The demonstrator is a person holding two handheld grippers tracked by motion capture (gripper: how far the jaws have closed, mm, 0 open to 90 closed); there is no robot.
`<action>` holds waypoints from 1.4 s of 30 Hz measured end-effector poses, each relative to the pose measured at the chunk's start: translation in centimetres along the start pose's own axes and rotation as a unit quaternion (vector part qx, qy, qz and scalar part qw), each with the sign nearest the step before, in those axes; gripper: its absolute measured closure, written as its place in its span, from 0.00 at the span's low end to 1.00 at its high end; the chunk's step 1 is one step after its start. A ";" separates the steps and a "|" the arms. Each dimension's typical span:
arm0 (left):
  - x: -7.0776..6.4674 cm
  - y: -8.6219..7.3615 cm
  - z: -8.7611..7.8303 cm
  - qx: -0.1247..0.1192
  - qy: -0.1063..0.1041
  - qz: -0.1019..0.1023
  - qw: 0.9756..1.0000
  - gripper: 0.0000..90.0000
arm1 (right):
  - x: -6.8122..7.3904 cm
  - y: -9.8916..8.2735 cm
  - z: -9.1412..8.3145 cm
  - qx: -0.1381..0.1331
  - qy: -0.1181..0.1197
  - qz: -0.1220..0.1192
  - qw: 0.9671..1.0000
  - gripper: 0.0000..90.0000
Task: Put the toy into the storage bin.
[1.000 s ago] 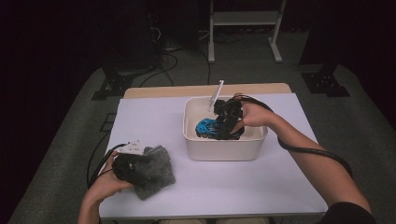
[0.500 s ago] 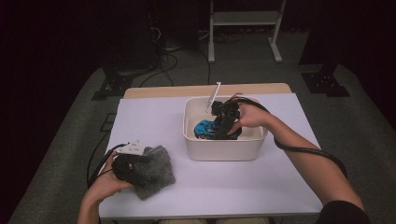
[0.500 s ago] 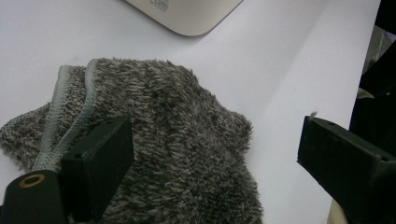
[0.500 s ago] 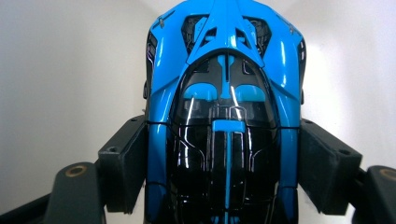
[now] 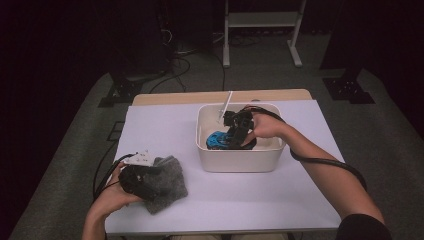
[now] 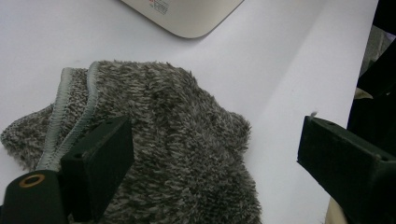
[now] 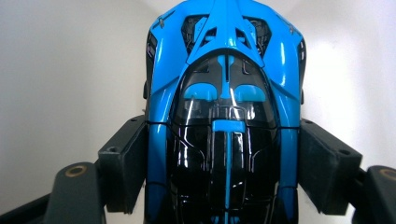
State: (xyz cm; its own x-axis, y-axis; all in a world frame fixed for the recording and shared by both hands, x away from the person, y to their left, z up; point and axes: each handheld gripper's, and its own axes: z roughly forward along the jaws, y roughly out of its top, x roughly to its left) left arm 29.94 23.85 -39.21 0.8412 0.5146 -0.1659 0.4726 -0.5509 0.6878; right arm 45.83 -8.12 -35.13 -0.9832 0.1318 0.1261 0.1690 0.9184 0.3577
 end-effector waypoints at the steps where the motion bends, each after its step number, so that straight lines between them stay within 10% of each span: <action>1: 0.0 0.0 0.0 0.000 0.000 0.000 1.000 0.11 | 0.0 0.0 0.1 0.000 0.002 0.001 1.000 0.28; 19: -0.1 0.1 -0.4 -0.005 0.003 0.001 1.000 0.11 | -0.1 0.2 0.7 0.005 0.009 0.005 1.000 0.29; 33: -0.1 0.1 -0.3 0.000 0.000 0.004 1.000 0.11 | 0.1 0.0 2.4 0.065 -0.007 0.004 0.998 0.28; 42: -0.3 0.2 -0.2 -0.001 -0.001 0.006 1.000 0.11 | 0.2 0.0 0.6 0.033 -0.002 0.011 0.999 0.31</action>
State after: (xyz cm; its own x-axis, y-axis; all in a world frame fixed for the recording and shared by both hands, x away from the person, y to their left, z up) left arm 29.72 23.75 -38.91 0.8474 0.5067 -0.1584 0.4616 -0.5558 0.6914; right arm 45.60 -7.84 -35.62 -0.9796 0.1543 0.1291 0.1863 0.9378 0.2930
